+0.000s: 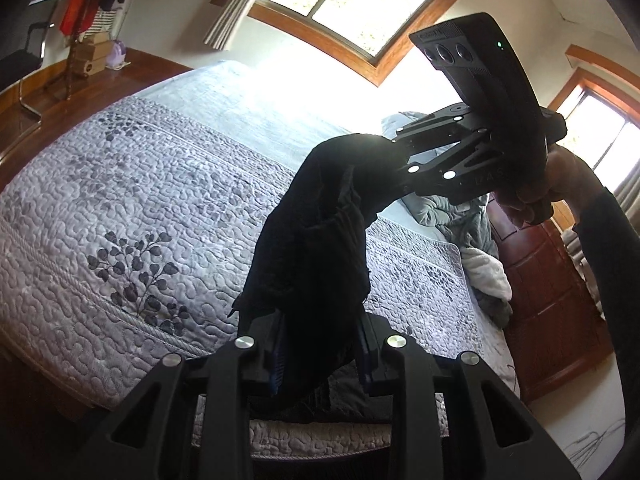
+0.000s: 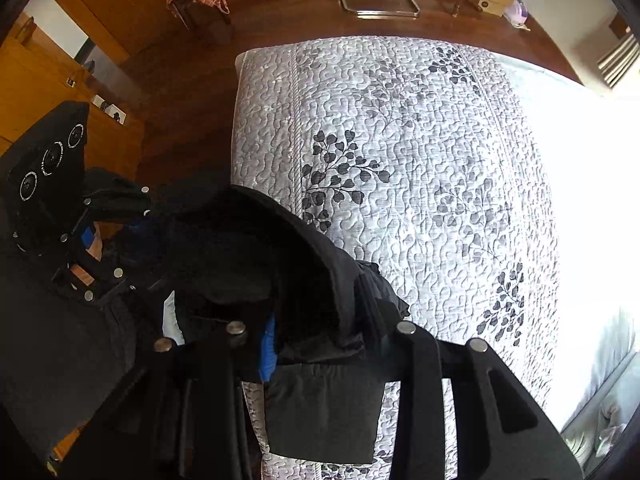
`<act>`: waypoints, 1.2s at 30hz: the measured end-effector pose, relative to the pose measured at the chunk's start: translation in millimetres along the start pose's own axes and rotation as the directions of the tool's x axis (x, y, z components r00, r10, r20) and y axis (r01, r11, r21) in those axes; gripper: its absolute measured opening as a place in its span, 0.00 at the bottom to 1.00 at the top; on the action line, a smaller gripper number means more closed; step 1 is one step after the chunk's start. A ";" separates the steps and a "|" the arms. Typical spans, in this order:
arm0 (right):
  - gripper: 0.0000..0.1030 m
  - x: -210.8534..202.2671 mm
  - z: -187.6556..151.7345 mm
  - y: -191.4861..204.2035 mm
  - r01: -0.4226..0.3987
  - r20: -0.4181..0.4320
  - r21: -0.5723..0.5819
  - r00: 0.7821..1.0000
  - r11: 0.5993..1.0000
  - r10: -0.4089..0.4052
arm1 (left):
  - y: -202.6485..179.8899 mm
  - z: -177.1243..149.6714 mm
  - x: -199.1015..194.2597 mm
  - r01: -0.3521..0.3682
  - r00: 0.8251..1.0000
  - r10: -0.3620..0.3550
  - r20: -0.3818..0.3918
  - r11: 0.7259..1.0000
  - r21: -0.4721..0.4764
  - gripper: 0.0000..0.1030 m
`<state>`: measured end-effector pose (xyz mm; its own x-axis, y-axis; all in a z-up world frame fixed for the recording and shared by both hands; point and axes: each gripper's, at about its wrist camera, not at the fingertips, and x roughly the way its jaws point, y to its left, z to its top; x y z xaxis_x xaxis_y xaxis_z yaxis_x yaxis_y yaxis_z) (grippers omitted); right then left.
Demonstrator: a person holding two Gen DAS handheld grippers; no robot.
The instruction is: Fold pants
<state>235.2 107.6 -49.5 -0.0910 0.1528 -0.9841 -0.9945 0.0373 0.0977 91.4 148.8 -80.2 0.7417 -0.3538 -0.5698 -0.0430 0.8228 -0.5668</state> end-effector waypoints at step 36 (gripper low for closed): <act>0.30 -50.0 -158.4 21.3 0.167 0.078 0.143 0.981 0.975 -0.180 | -145.0 -40.3 35.7 0.042 0.992 -0.005 -0.128 0.957 0.286 0.27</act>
<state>210.5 -55.7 -21.7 0.0934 0.2199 -0.9710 -0.9779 0.2034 -0.0480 97.2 -1.1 -42.3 0.6498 -0.4120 -0.6387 0.1815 0.9001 -0.3960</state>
